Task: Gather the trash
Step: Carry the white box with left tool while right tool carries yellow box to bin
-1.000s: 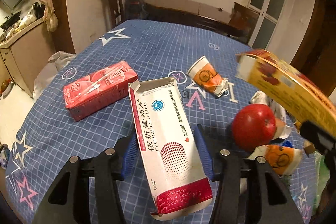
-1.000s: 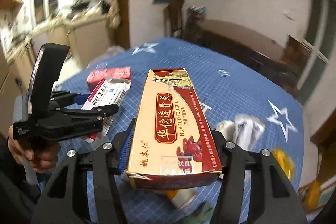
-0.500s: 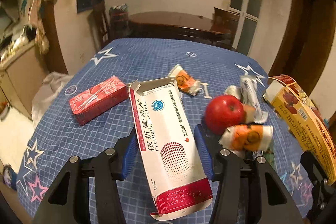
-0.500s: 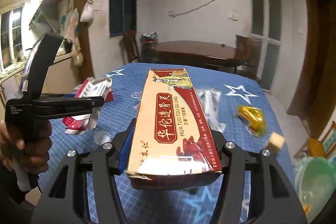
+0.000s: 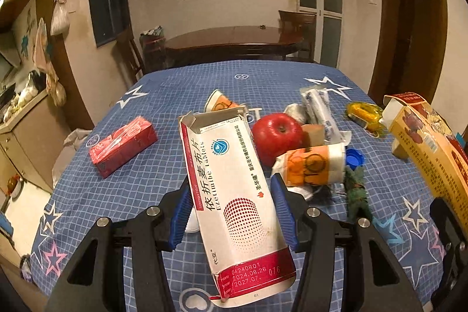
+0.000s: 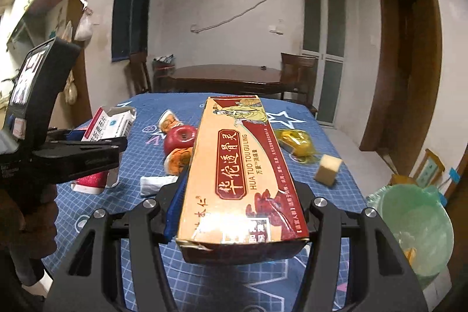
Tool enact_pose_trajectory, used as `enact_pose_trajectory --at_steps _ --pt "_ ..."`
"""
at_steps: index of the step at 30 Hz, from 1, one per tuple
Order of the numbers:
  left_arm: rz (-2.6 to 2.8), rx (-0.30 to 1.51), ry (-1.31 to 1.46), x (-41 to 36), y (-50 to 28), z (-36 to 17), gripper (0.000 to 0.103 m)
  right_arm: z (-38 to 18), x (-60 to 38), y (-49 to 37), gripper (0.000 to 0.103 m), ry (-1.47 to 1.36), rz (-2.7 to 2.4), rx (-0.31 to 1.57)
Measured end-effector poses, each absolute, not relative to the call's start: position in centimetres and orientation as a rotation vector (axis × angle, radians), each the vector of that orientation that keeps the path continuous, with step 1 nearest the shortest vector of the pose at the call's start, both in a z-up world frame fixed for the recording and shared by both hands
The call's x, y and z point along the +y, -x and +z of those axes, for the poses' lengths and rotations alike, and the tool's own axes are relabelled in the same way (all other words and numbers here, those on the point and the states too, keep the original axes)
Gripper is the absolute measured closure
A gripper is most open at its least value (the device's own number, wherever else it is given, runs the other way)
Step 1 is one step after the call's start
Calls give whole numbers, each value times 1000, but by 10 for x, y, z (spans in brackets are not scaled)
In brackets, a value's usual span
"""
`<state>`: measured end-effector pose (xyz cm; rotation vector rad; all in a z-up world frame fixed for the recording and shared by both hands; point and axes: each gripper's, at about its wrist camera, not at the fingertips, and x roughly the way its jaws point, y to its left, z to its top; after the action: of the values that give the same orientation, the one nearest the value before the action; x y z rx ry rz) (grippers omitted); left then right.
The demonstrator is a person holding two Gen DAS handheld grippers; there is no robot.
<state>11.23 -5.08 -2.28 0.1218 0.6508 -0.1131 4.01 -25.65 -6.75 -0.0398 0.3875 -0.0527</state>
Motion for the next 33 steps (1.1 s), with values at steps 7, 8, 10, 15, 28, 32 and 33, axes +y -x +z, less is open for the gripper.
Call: enact_pose_trajectory --at_steps 7,8,10,15,28,32,33 --pt "-186 604 -155 -82 -108 -5 50 -53 -280 -18 48 7 -137 337" --pt "-210 602 -157 -90 -108 -2 49 -51 -286 -16 48 2 -152 331" --pt "-245 599 -163 -104 -108 2 49 -48 -298 -10 48 -5 -189 323" --pt "-333 561 -214 -156 -102 12 49 -40 -341 13 48 -43 -318 295" --pt "-599 500 -351 -315 -73 17 49 -44 -441 73 48 -123 -614 294" --pt "-672 489 -399 -358 -61 9 49 -49 -467 87 48 -162 -684 317" --pt "-702 490 -411 -374 -59 7 49 -51 -474 91 48 -176 -705 327"
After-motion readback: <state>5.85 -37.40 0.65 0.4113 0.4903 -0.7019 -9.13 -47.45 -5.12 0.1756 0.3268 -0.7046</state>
